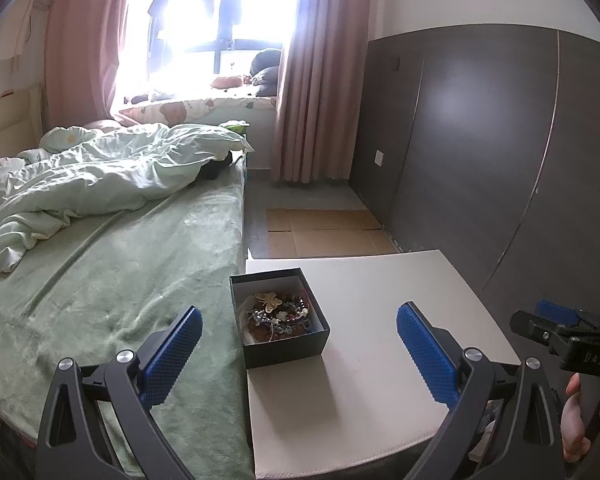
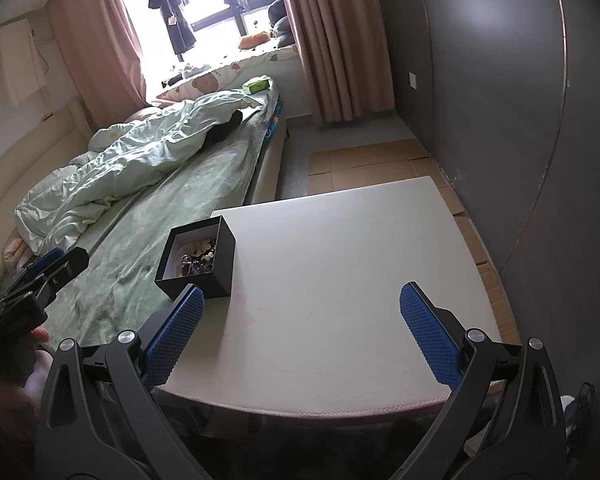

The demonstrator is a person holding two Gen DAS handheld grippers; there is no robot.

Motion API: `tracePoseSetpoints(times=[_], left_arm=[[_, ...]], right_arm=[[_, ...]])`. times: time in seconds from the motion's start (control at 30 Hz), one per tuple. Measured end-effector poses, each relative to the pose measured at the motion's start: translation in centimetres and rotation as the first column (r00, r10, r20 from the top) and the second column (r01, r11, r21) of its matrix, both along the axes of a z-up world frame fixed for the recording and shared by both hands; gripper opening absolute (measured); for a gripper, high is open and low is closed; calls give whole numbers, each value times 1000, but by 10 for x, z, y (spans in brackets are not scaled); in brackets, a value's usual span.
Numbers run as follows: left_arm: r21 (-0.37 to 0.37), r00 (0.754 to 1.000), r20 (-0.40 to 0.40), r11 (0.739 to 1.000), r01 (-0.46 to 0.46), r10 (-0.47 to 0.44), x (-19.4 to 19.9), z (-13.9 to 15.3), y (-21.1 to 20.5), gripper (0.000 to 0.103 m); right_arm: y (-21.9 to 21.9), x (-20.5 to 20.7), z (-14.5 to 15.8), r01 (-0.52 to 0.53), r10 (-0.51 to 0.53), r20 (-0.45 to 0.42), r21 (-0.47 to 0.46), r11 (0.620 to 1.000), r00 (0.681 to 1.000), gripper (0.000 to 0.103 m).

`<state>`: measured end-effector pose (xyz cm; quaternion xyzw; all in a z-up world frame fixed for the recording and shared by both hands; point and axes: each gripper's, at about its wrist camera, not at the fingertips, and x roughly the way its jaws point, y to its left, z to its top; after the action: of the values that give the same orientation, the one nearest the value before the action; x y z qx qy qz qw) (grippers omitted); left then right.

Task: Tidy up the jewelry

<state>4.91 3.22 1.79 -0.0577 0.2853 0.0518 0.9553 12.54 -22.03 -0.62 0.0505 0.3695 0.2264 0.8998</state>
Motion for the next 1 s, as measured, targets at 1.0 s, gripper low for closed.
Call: tracePoseSetpoints(times=[1.0], left_arm=[[-13,1000,1,1000,-1,1,1,-1,-3,95]], right_arm=[[0,1,-5,2,-2,-4,-11,1000,1000,98]])
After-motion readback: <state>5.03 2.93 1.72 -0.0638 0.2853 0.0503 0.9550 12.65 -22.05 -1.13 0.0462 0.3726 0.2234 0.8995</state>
